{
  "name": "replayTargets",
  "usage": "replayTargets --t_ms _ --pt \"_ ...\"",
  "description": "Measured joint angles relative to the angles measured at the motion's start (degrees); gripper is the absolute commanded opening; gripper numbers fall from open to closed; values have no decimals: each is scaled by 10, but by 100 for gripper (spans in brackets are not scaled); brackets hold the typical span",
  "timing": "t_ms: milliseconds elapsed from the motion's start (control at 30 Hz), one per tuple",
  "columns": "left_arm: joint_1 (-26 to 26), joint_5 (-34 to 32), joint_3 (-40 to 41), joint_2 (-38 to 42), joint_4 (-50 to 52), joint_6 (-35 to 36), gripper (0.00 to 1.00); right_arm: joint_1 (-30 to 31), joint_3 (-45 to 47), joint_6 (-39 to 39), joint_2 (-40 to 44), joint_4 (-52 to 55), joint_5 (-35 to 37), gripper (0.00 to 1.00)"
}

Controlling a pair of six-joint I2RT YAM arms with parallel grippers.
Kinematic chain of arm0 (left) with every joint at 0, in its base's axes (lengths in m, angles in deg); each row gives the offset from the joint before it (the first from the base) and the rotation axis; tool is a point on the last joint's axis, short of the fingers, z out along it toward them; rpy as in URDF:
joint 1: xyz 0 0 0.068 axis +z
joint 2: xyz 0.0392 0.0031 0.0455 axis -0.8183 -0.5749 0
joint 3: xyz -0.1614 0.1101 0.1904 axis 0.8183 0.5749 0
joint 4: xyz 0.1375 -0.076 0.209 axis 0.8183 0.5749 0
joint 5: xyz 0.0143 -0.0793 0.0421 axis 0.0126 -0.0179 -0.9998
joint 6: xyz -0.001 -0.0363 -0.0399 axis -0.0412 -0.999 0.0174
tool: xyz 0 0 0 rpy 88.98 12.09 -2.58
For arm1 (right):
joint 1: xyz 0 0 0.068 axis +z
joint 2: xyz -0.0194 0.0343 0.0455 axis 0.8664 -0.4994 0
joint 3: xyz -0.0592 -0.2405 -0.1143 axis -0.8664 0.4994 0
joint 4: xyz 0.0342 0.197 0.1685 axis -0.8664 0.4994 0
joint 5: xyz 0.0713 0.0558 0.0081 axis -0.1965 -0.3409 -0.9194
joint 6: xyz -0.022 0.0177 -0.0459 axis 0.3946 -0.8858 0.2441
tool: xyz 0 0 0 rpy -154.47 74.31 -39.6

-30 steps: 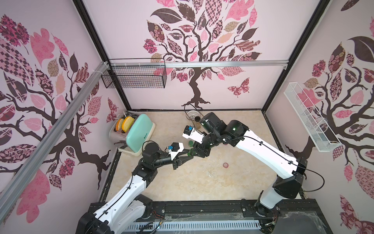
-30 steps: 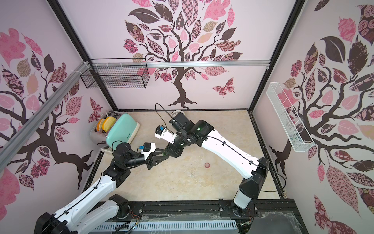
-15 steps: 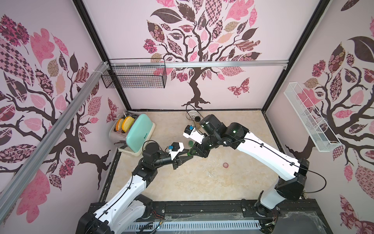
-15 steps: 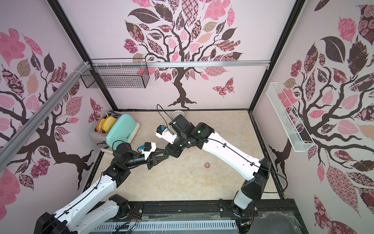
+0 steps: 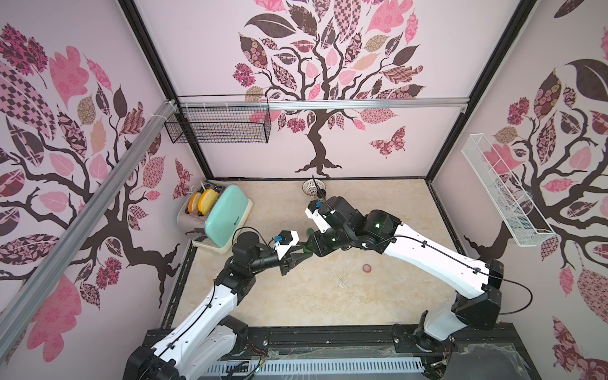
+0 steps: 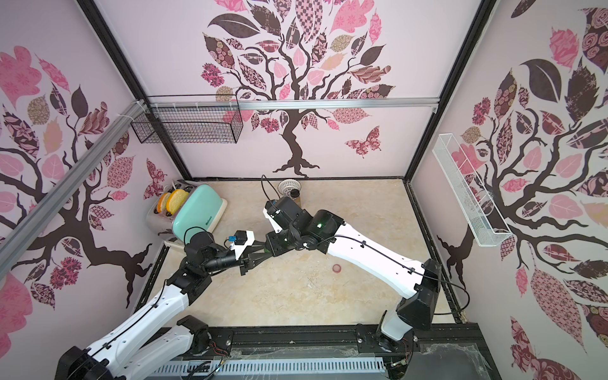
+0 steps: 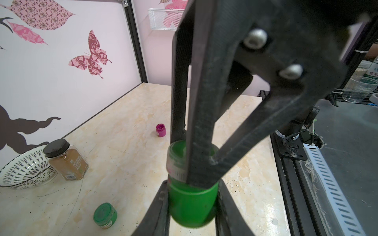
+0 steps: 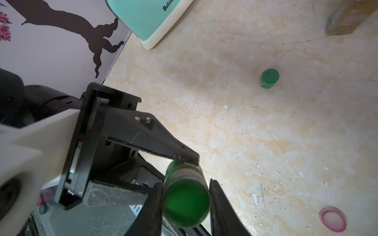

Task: Close the paint jar lid
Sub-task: Screw the lid onto the paint jar.

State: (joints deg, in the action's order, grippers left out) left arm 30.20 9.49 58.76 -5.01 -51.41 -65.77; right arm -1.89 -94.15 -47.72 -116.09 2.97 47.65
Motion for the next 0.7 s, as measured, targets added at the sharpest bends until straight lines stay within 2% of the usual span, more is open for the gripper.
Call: replayTargets --t_ms 100,300,533,700 --pt "0 -2 0 1 1 2 17 2 0 -33 0 -2 6 32" --pt "-2 -1 0 2 -7 5 17 3 0 -54 -2 -3 14 51" --pt "-3 6 0 7 -18 7 17 -7 -4 -30 4 1 26 67" --pt "-3 12 0 7 -19 7 17 -31 0 27 53 -9 29 76"
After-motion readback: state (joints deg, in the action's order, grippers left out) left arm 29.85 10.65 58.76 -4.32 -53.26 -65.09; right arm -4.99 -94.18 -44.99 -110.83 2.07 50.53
